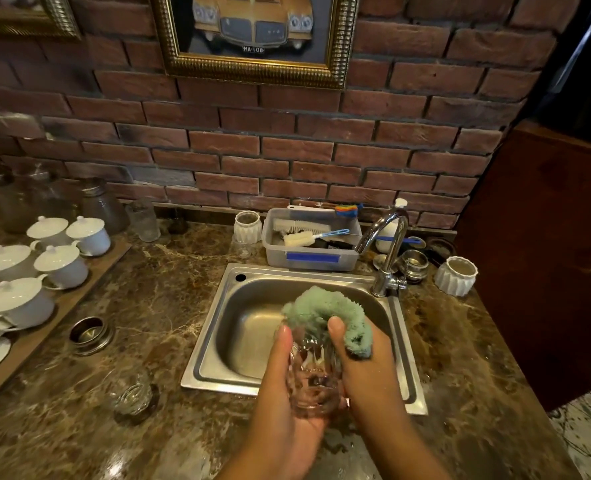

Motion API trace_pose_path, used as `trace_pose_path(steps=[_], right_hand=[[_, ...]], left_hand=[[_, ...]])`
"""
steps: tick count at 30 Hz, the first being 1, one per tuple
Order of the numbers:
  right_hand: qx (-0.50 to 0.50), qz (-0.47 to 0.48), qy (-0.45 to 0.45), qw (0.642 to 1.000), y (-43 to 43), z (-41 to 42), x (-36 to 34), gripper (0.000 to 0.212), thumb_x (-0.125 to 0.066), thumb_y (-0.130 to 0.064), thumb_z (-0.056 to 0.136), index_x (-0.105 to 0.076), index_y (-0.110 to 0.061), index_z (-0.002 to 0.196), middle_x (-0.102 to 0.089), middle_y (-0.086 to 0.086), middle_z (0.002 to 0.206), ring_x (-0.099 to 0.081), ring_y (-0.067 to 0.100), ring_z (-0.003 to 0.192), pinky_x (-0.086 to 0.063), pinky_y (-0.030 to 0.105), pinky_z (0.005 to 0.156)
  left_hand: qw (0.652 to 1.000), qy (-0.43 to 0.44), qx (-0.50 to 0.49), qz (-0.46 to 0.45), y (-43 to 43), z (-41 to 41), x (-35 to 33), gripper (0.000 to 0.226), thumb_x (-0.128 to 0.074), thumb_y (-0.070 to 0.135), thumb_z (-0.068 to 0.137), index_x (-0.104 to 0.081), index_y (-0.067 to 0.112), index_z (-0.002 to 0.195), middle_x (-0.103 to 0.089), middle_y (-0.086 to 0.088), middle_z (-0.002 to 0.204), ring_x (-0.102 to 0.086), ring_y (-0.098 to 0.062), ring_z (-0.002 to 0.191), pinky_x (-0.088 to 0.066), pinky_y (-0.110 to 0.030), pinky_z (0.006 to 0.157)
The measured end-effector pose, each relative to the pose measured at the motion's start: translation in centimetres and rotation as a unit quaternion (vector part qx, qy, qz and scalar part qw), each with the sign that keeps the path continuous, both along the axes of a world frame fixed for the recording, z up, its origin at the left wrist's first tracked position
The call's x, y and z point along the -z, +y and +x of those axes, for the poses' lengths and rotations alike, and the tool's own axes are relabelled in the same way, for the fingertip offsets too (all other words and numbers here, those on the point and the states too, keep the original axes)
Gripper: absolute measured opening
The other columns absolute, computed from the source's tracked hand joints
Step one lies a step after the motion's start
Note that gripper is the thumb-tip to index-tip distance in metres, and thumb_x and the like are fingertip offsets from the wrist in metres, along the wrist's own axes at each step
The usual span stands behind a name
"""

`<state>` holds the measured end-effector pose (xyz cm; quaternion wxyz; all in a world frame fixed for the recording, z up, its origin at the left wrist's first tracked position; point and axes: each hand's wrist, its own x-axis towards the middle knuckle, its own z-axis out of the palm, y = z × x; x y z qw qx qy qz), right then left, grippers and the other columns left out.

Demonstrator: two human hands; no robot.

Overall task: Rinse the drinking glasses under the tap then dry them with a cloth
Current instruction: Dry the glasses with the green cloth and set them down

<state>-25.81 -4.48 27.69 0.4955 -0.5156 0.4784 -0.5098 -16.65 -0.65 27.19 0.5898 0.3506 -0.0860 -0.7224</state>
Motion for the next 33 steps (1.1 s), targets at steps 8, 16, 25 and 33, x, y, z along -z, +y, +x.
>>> trace_pose_path(steps=[8,16,25,33], right_hand=[[0.072,0.116,0.036,0.99,0.3,0.3,3.2,0.017,-0.055,-0.03,0.099,-0.069,-0.021,0.103,-0.074,-0.007,0.092,-0.069,0.008,0.092,-0.053,0.017,0.071],[-0.134,0.41,-0.329,0.84,2.5,0.6,5.9,0.063,-0.044,0.016,0.06,-0.053,0.019,0.122,-0.057,0.046,0.117,-0.061,0.052,0.099,-0.054,0.06,0.087],[-0.161,0.437,-0.358,0.809,3.3,0.4,8.5,0.099,-0.076,0.009,0.029,-0.054,0.015,0.125,-0.055,0.036,0.117,-0.059,0.045,0.098,-0.051,0.054,0.085],[-0.17,0.441,-0.322,0.82,3.0,0.3,10.7,0.091,-0.061,0.008,0.047,-0.048,0.008,0.137,-0.048,0.039,0.139,-0.048,0.051,0.128,-0.034,0.063,0.111]], left_hand=[[0.935,-0.326,-0.111,-0.082,0.4,2.5,-0.2,0.076,-0.085,0.045,0.071,-0.051,0.03,0.137,-0.071,0.009,0.114,-0.07,0.005,0.094,-0.054,-0.021,0.076],[0.891,-0.418,-0.071,-0.165,-0.2,3.8,4.1,0.085,-0.087,0.031,0.057,-0.049,0.029,0.132,-0.066,0.012,0.122,-0.061,-0.008,0.121,-0.051,-0.043,0.106],[0.868,-0.472,-0.035,-0.148,1.6,5.6,8.2,0.087,-0.091,0.027,0.057,-0.047,0.026,0.132,-0.065,0.008,0.126,-0.06,-0.011,0.124,-0.049,-0.038,0.108],[0.858,-0.505,0.001,-0.088,3.6,9.6,12.6,0.086,-0.093,0.007,0.064,-0.046,0.028,0.133,-0.059,0.008,0.128,-0.059,0.001,0.117,-0.048,-0.016,0.098]])
